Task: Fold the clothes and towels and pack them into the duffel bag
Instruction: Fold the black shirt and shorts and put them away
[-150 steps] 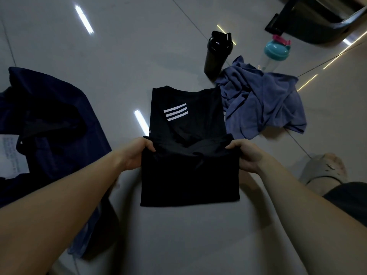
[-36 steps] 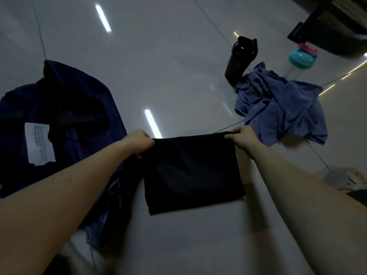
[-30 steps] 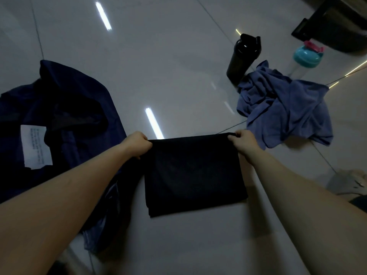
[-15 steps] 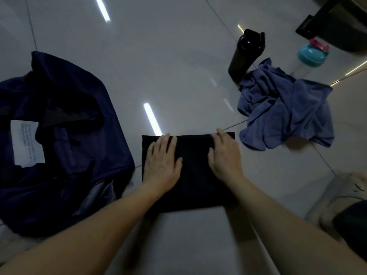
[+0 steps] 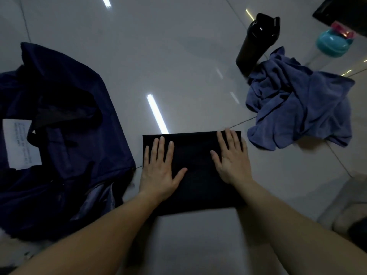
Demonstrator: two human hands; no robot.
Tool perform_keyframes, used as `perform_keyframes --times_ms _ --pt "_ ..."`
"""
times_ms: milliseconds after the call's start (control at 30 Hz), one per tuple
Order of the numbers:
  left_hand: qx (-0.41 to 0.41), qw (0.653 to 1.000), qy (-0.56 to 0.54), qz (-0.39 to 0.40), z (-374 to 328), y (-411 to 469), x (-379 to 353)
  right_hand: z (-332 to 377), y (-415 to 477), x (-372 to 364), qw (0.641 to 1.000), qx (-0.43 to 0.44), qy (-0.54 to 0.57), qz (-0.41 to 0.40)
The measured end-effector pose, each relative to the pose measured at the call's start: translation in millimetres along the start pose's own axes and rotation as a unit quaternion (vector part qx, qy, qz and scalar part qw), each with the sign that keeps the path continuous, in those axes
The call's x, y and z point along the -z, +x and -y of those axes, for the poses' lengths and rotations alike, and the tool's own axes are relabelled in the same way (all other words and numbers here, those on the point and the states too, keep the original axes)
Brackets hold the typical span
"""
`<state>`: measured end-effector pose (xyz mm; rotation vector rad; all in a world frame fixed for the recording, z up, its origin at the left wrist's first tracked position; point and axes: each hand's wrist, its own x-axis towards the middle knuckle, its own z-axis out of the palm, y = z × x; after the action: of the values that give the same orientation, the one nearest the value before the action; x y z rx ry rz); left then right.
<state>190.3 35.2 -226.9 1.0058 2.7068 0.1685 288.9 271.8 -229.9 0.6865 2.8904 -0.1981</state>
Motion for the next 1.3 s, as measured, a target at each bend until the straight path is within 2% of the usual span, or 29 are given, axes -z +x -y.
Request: perform_keyframes --times_ms 100,167,300,400,500,667,767,867,1033,1100,1167,1233,1300 --pt "0.010 0.998 -0.038 -0.038 1 21 17 0 16 16 0.999 0.007 -0.025 0.023" --pt "-0.003 0.998 -0.061 -0.029 7 38 32 2 28 34 0.998 0.025 -0.051 0.040" --pt "-0.014 0.998 -0.015 0.051 18 60 59 9 55 76 0.986 0.072 -0.057 0.141" --pt "0.001 0.995 0.000 0.095 13 66 69 14 60 84 0.979 0.081 -0.060 0.179" --pt "0.035 0.987 -0.020 0.154 4 62 68 22 61 83 0.970 0.052 -0.009 0.236" --pt "0.080 0.962 -0.095 0.244 10 55 71 24 58 90 0.950 0.061 0.073 0.298" --pt "0.069 0.961 -0.144 0.227 20 57 96 20 57 107 0.953 0.076 0.120 0.266" --pt "0.030 0.975 -0.145 0.166 22 66 135 15 58 143 0.962 0.103 0.146 0.205" --pt "-0.052 0.996 -0.068 -0.025 13 60 181 15 36 189 0.984 0.125 0.124 0.034" --pt "-0.094 0.987 -0.058 -0.116 11 45 177 14 17 184 0.987 0.129 0.088 -0.044" --pt "-0.159 0.971 -0.027 -0.175 9 25 160 9 -4 164 0.983 0.135 0.035 -0.115" --pt "-0.212 0.959 0.018 -0.186 6 3 135 1 -27 133 0.980 0.146 0.017 -0.136" --pt "-0.226 0.962 0.044 -0.148 2 -18 107 -5 -56 97 0.984 0.145 0.000 -0.103"
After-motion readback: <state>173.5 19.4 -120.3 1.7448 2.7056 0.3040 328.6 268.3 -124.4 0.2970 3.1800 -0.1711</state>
